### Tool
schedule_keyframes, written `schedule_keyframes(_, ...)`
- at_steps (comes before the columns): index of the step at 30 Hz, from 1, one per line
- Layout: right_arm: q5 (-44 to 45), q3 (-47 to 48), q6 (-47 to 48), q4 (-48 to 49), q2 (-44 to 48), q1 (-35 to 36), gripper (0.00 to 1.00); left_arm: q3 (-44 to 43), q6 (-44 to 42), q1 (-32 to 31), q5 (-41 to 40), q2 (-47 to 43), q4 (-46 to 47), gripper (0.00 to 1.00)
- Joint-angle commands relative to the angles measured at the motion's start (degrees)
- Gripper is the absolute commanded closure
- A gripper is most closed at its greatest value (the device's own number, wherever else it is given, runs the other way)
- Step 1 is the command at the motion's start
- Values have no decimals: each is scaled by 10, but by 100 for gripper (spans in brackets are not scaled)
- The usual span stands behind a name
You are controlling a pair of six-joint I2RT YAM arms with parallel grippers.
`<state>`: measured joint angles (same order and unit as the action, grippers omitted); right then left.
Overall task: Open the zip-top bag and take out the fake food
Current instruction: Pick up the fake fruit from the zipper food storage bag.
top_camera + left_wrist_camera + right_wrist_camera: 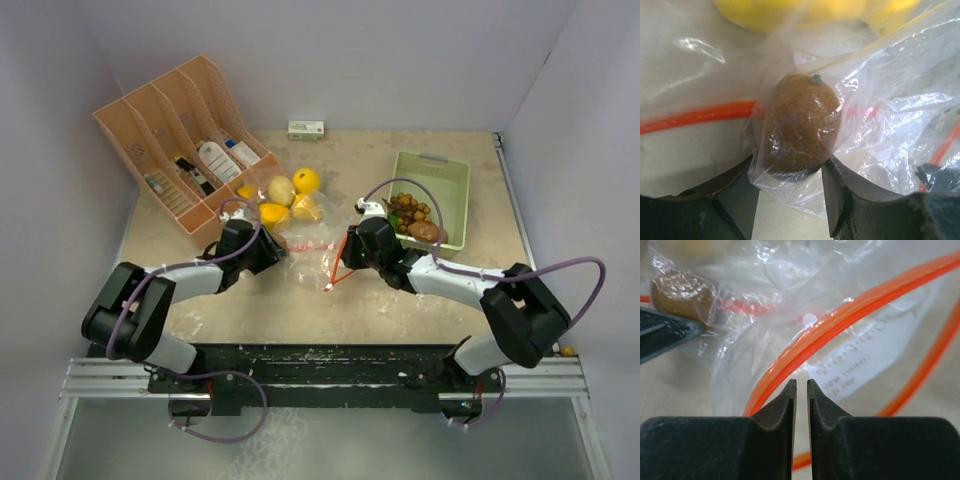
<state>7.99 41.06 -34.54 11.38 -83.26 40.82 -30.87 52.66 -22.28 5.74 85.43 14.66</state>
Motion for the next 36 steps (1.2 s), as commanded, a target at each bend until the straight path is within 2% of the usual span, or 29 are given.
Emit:
schedule_keyframes(1,-37,26,-1,77,-35,2,84,7,15,-36,-33,-22,-18,45)
schedule_keyframes(5,-39,20,-2,97,-58,2,85,-6,3,-54,-55,-43,-42,39)
schedule_keyframes(6,-35,18,-1,98,-62,2,85,-9,-7,-54,-60,-53,-53,33)
schedule_keyframes(8,-32,12,-1,101,-71,2,86,-23,-23,-54,-76,-70,-85,15)
schedule_keyframes(10,-47,5,-4,100,-81,2,87,-33,-35,-54,-85,-93,-105,6)
schedule_keyframes(12,-53,0,-12,114,-90,2,88,-32,-40,-54,-97,-115,-116,2)
schedule_keyframes(14,-53,1,-11,115,-97,2,88,-34,-46,-52,-123,-132,-127,1)
schedule_keyframes(16,-56,1,-11,118,-101,2,89,-41,-49,-44,-145,-139,-143,2)
schedule_keyframes(24,-56,-2,-9,124,-111,3,89,-57,-48,11,-127,-124,-128,10)
schedule_keyframes(32,-56,-3,-7,116,-108,3,90,-44,-33,11,-68,-88,-90,39)
schedule_keyframes(36,-54,-3,-7,117,-109,2,90,-16,-25,11,-66,-108,-91,46)
